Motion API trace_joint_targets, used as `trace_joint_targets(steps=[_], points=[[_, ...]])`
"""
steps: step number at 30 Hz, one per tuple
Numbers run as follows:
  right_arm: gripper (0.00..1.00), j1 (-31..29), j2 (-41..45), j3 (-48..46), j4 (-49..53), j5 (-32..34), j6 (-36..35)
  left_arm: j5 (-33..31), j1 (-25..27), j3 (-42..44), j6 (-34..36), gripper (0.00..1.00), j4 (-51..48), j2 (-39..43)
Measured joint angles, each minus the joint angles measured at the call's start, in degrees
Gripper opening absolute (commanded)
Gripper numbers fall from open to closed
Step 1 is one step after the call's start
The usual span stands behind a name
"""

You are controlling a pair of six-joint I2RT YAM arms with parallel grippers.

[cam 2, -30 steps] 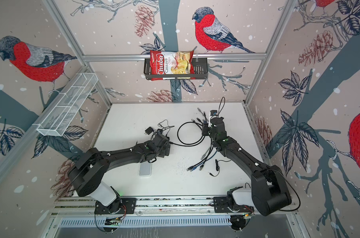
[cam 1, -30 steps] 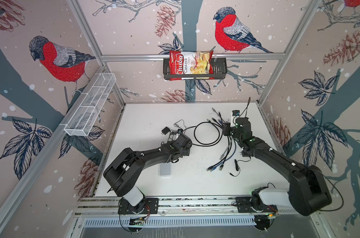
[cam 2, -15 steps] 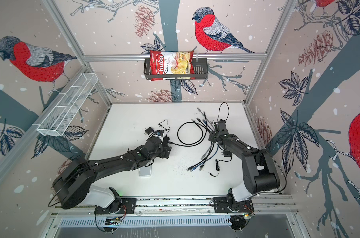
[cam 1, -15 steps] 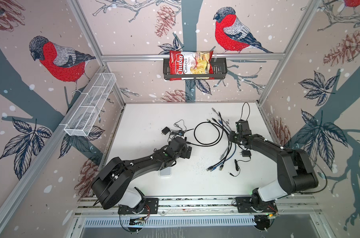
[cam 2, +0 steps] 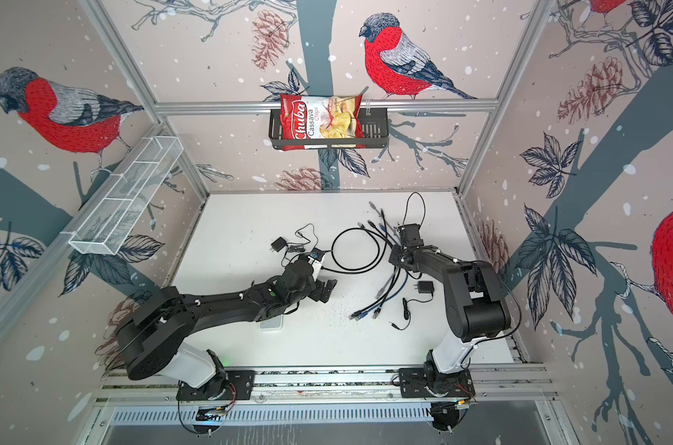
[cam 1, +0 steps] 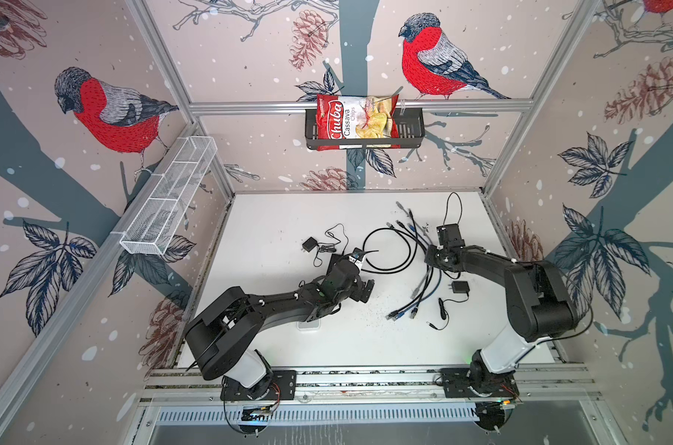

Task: Insert the plug into the switch port
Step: 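Grasp the grey network cable with the right gripper while the left moves over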

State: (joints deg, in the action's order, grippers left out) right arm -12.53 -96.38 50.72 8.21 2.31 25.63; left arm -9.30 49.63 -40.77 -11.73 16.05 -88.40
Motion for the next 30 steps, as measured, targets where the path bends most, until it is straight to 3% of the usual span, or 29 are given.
trace_joint_targets(steps=[8, 30], points=[[0.24, 0.35, -2.43, 0.5, -0.31, 0.0, 0.26, 1.46, 0.92, -2.73, 2.49, 0.97, 2.16, -3.91], [0.01, 1.51, -1.79, -0.37, -1.18, -1.31, 3.56, 3.65, 4.48, -3.5, 8.61, 0.95, 7.5, -8.24]])
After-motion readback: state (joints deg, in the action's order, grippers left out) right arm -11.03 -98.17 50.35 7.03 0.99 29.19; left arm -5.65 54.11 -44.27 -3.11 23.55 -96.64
